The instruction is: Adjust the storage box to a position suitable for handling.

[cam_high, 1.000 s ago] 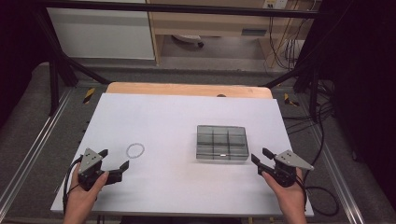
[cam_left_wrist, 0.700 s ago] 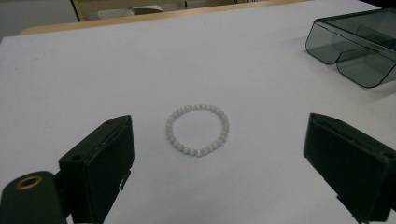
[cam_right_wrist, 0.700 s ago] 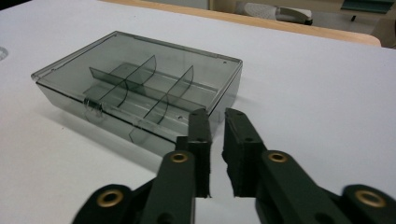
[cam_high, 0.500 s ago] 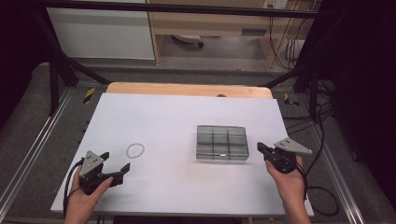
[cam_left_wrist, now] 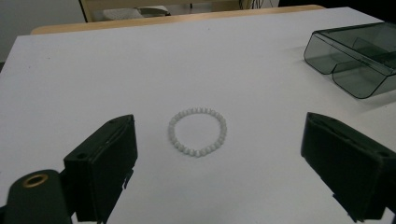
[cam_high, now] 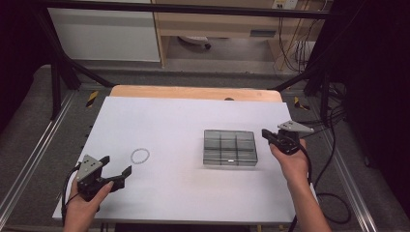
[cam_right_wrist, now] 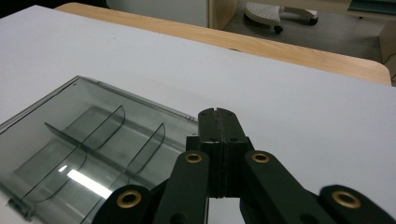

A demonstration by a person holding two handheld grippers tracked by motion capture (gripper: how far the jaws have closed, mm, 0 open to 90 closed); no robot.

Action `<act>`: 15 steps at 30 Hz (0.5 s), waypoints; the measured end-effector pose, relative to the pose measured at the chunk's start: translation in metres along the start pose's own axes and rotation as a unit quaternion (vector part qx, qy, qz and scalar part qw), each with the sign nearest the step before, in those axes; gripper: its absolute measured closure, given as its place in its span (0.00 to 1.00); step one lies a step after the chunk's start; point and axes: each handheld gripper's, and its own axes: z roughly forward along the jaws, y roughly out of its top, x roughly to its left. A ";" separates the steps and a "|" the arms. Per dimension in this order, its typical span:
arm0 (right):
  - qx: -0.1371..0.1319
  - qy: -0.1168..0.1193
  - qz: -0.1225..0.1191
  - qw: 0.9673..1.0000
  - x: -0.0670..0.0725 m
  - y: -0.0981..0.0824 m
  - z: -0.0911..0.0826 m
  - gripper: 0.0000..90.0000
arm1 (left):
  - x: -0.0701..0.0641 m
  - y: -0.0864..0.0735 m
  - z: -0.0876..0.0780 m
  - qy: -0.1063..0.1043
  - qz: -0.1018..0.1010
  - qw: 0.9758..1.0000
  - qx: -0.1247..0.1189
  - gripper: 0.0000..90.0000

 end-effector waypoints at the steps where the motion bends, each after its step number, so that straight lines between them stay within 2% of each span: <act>1: 0.003 -0.002 -0.001 1.000 -0.002 0.001 0.003 1.00 | -0.001 0.001 0.003 -0.002 0.005 1.000 0.004 0.12; 4: 0.008 -0.005 -0.007 1.000 -0.010 0.003 0.012 1.00 | -0.005 0.002 0.011 -0.013 0.019 1.000 0.016 0.12; 7: 0.016 -0.006 0.003 1.000 -0.015 0.003 0.019 1.00 | -0.008 0.002 0.016 -0.020 0.029 0.999 0.021 0.11; 15: 0.039 -0.014 0.020 0.999 -0.028 -0.004 0.041 1.00 | -0.015 0.004 0.026 -0.038 0.035 0.998 0.027 0.11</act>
